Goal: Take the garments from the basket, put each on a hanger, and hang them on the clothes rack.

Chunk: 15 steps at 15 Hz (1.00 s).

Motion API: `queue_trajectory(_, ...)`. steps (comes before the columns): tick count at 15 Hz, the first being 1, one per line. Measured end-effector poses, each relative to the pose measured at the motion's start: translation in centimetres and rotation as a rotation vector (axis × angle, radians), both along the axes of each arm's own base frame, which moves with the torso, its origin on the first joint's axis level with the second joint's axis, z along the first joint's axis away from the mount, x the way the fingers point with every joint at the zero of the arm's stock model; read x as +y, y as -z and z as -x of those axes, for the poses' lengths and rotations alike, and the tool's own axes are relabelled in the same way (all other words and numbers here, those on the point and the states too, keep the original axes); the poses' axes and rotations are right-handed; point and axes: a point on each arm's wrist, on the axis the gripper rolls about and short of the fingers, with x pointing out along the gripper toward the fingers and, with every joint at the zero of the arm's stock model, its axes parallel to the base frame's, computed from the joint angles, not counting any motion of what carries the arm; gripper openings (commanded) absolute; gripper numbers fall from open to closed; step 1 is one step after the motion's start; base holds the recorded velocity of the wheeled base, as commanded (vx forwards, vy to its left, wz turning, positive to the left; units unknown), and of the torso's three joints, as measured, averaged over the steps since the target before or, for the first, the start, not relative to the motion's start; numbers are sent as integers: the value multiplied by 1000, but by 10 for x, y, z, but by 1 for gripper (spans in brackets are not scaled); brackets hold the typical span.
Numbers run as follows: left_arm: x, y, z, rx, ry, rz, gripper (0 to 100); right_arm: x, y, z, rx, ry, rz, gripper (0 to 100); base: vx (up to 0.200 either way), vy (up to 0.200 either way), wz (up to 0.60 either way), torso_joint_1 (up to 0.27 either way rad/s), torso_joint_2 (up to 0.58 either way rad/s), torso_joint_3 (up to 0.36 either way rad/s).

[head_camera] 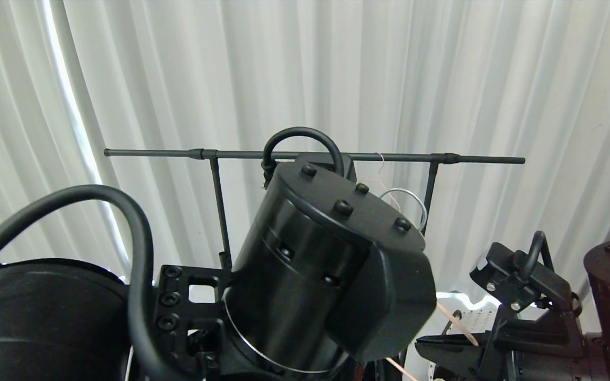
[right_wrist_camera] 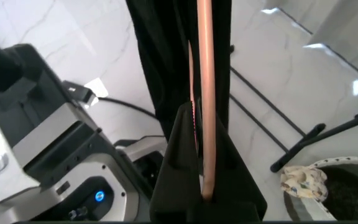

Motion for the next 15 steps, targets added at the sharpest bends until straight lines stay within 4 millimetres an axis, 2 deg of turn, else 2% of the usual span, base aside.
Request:
queue_trajectory(4, 7, -2, 3, -3, 0, 7, 100, -4, 3, 0, -37, 44, -18, 0, 0, 0, 0, 0, 0, 0)
queue_trajectory(7, 21, 1, 9, 1, 3, -12, 100, -12, 7, 3, -40, 54, -10, 0, 0, 0, 0, 0, 0, 0)
queue_trajectory(11, 41, 1, 34, -44, 110, -110, 100, -20, 9, 4, -52, 74, -23, 0, 0, 0, 0, 0, 0, 0)
queue_trajectory(15, 63, 23, 48, -37, 156, -218, 100, -34, 20, 14, -104, 19, 38, 0, 0, 0, 0, 0, 0, 0)
